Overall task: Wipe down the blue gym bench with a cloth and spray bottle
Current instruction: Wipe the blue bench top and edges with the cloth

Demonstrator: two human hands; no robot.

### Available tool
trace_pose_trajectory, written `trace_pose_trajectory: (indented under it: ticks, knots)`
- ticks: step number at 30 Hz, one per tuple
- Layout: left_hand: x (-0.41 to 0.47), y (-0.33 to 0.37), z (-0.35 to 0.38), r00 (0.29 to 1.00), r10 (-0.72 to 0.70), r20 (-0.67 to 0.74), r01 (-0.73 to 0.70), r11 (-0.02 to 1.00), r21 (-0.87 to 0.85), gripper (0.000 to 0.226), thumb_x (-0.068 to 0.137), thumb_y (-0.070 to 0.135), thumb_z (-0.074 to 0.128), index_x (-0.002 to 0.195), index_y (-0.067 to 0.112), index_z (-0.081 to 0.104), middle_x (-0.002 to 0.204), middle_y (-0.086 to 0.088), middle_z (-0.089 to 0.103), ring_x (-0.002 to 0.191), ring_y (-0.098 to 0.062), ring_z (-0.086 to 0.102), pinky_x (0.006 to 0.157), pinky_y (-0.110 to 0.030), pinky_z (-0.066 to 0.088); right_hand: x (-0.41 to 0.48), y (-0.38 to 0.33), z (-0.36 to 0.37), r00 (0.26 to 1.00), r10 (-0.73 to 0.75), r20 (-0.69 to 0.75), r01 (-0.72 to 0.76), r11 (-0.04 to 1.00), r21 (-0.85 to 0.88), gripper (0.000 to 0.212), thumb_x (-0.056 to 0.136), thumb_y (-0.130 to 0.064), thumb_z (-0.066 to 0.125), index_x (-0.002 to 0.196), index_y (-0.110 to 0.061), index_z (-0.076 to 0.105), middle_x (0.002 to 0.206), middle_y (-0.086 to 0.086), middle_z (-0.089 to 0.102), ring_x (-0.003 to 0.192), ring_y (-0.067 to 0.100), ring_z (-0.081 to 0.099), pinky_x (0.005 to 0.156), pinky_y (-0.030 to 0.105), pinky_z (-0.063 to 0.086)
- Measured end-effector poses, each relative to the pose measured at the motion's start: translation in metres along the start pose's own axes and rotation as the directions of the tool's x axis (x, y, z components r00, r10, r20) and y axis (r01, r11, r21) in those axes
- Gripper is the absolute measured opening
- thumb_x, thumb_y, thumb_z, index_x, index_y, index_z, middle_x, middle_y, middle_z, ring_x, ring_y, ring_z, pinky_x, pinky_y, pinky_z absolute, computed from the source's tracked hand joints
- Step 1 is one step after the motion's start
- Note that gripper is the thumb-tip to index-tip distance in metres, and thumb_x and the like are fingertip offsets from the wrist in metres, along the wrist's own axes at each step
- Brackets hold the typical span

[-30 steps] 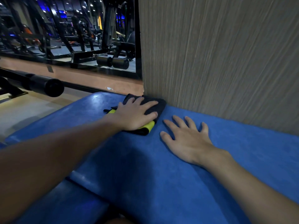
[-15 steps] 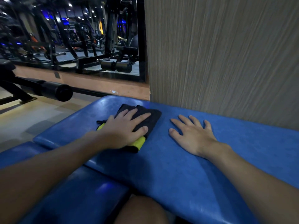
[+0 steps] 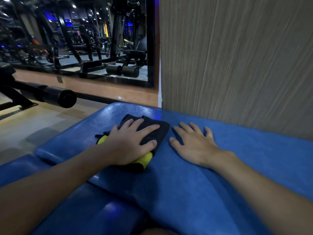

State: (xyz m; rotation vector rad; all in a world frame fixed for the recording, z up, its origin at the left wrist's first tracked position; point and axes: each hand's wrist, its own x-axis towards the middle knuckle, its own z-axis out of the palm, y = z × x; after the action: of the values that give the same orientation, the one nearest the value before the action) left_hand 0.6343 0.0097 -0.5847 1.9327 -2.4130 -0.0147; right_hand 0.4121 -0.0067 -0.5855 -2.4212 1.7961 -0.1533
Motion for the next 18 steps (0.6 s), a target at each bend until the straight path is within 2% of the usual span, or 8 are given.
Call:
trace_pose_trajectory:
  ticks: [3,9,15,18]
  knots:
    - [0.051,0.002,0.001,1.000,-0.011,0.005,0.011,1.000,0.005,0.059,0.094,0.072,0.021,0.149,0.062,0.004,0.168,0.005,0.006,0.154,-0.024,0.004,0.117,-0.060,0.014,0.004,0.002,0.008,1.000,-0.001,-0.011,0.001,1.000,-0.027,0.064,0.098,-0.063,0.017,0.156,-0.036,0.017,0.167,-0.007,0.006,0.153,0.021,-0.001,0.118,0.060,-0.003]
    - [0.124,0.001,0.003,0.999,-0.040,-0.003,0.040,0.999,-0.029,0.061,0.094,0.071,0.023,0.151,0.058,0.005,0.168,-0.001,0.009,0.152,-0.032,0.009,0.114,-0.065,0.014,0.005,0.005,0.010,1.000,-0.015,-0.019,0.014,1.000,-0.023,0.063,0.097,-0.063,0.014,0.155,-0.038,0.015,0.166,-0.010,0.005,0.152,0.018,-0.003,0.119,0.057,-0.005]
    - [0.088,-0.001,0.005,1.000,-0.029,-0.003,0.029,1.000,-0.012,0.060,0.095,0.073,0.016,0.151,0.059,0.001,0.169,0.000,0.004,0.154,-0.029,0.003,0.118,-0.060,0.011,0.002,0.007,0.010,1.000,-0.012,-0.027,0.012,1.000,0.005,0.062,0.097,-0.062,0.015,0.155,-0.040,0.017,0.166,-0.011,0.007,0.152,0.017,-0.002,0.120,0.055,-0.006]
    - [0.043,-0.010,0.003,1.000,-0.001,0.023,0.001,1.000,0.002,0.073,0.078,0.081,0.002,0.148,0.063,-0.004,0.169,0.003,0.003,0.155,-0.025,0.001,0.119,-0.057,0.012,0.001,0.007,0.008,0.999,-0.006,-0.033,0.007,1.000,0.012,0.061,0.098,-0.062,0.017,0.154,-0.039,0.019,0.166,-0.011,0.009,0.153,0.018,0.000,0.120,0.056,-0.004]
